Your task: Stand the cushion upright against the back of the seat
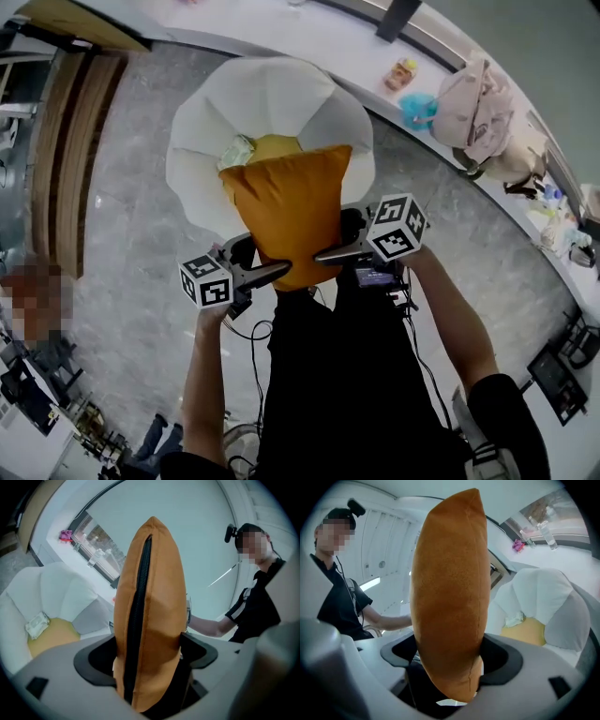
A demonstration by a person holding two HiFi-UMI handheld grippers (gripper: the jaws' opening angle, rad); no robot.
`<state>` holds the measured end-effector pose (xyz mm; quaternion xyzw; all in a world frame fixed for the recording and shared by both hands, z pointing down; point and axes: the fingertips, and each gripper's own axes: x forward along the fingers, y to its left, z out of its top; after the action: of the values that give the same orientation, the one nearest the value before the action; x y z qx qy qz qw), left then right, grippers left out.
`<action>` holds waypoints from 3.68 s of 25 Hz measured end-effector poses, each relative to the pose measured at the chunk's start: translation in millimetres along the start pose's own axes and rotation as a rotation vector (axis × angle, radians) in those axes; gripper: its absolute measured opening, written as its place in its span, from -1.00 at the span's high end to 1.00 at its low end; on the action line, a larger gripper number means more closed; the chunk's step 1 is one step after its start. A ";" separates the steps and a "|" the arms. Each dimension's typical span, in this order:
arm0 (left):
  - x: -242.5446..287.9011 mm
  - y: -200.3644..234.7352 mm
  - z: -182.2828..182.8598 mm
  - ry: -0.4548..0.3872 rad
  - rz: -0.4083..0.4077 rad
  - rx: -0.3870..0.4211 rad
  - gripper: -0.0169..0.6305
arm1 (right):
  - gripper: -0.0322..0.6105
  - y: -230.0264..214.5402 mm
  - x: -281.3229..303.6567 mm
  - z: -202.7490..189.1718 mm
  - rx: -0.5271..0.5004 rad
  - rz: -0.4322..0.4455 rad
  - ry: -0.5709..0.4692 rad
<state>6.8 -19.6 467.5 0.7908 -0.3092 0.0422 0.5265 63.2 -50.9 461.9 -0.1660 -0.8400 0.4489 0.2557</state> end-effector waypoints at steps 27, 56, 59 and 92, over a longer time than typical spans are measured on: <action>89.6 284.7 -51.8 0.236 0.339 0.308 -0.20 | -0.33 -284.1 97.3 -59.0 -0.369 -0.247 0.347; 150.7 489.9 -34.8 0.405 0.657 0.596 -0.15 | -0.25 -494.0 144.9 -52.1 -0.567 -0.621 0.316; 158.7 495.4 -31.1 0.407 0.654 0.599 -0.15 | -0.25 -505.3 140.4 -53.9 -0.510 -0.617 0.294; 134.4 462.0 -13.9 0.290 0.649 0.512 0.17 | 0.05 -521.7 95.5 -10.8 -0.066 -0.626 0.220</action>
<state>-127.9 -184.8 899.0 0.7436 -0.4441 0.3914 0.3109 -34.1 -277.8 931.4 0.0446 -0.8317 0.3004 0.4648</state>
